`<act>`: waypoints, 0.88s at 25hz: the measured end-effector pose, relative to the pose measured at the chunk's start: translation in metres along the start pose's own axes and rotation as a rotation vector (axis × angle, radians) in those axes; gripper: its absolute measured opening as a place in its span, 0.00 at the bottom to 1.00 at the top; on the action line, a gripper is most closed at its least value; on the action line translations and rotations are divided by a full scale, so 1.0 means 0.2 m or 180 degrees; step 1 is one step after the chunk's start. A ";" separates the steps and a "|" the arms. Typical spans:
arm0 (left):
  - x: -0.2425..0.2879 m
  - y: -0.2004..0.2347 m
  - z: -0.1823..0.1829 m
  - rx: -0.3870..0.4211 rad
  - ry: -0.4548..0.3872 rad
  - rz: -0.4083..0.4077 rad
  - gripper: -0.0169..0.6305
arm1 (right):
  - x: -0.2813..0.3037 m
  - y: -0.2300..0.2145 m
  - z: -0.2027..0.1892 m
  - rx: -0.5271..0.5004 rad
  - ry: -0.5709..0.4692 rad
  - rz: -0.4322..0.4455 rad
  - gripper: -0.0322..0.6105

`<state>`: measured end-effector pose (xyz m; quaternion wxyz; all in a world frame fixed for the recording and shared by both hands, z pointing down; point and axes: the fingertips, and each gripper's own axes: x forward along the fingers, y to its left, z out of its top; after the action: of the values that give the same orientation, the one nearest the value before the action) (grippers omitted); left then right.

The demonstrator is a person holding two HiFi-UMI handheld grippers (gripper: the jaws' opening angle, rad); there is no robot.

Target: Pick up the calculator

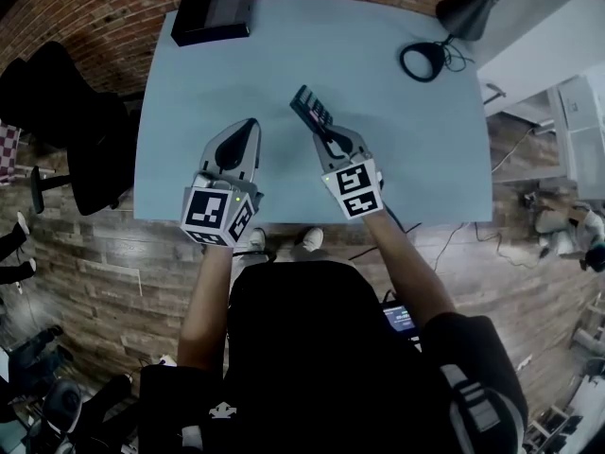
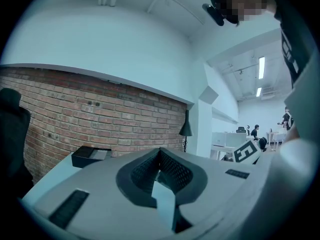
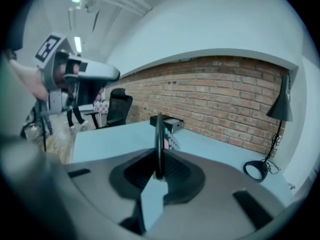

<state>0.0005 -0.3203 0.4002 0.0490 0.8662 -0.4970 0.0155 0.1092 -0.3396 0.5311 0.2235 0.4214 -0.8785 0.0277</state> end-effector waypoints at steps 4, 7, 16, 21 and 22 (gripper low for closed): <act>-0.01 -0.05 -0.01 0.0020 0.0000 0.0004 0.03 | -0.07 -0.01 0.13 0.0120 -0.0251 0.0007 0.12; -0.02 -0.07 -0.02 0.0030 -0.0012 0.0022 0.03 | -0.11 -0.03 0.22 0.0204 -0.0425 0.0026 0.12; -0.04 -0.09 -0.02 0.0020 -0.0035 0.0061 0.03 | -0.22 -0.03 0.43 0.0468 -0.0804 0.0128 0.12; -0.05 -0.07 0.01 0.0039 -0.0091 0.0090 0.03 | -0.27 -0.01 0.54 0.0499 -0.0978 0.0180 0.12; -0.06 -0.06 0.02 0.0045 -0.0102 0.0094 0.03 | -0.27 -0.01 0.56 0.0495 -0.1002 0.0189 0.12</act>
<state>0.0047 -0.3050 0.3943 0.0347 0.8592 -0.5104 0.0059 0.0986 -0.3270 0.4078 0.0489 0.4104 -0.9099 0.0358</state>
